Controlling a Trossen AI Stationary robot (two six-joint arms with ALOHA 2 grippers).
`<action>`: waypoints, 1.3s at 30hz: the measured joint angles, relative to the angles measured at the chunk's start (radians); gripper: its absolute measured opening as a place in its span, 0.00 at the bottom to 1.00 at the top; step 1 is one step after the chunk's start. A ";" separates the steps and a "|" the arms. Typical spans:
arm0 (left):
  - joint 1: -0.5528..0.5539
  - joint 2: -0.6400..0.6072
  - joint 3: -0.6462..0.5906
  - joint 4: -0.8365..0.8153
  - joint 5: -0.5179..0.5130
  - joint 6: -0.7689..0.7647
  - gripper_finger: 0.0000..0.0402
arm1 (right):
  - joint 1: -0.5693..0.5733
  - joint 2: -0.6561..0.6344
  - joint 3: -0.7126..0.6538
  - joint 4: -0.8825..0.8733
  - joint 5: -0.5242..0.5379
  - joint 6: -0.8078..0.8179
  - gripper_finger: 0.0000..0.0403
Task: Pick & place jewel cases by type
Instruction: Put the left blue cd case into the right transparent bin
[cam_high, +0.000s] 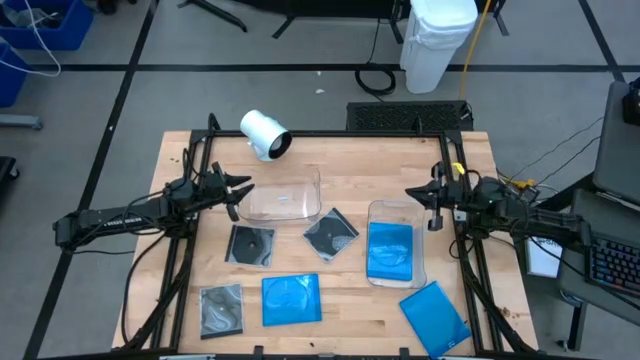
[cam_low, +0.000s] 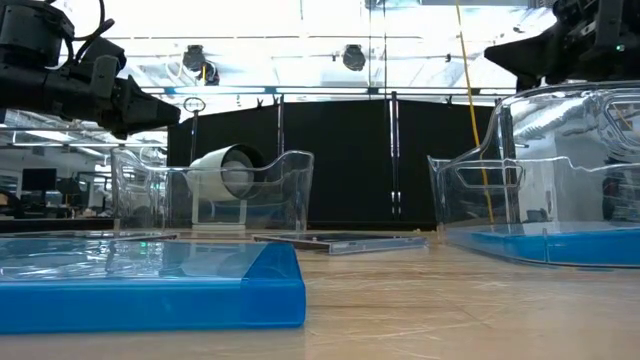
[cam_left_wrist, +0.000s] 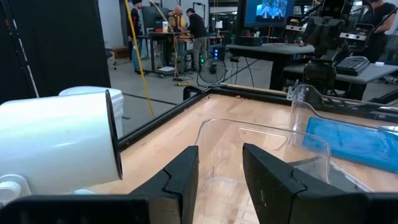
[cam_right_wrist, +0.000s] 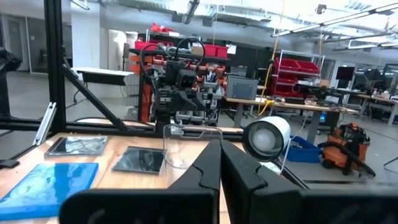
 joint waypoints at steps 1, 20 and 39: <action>0.000 0.000 0.000 0.000 0.000 0.000 0.32 | 0.000 -0.015 0.000 -0.017 0.003 0.000 0.00; 0.000 0.000 0.000 -0.004 0.000 0.000 0.32 | 0.000 -0.131 0.000 -0.164 0.020 0.001 0.00; 0.000 0.000 0.000 -0.003 0.000 -0.011 0.32 | 0.000 -0.130 -0.075 -0.204 0.085 0.029 0.00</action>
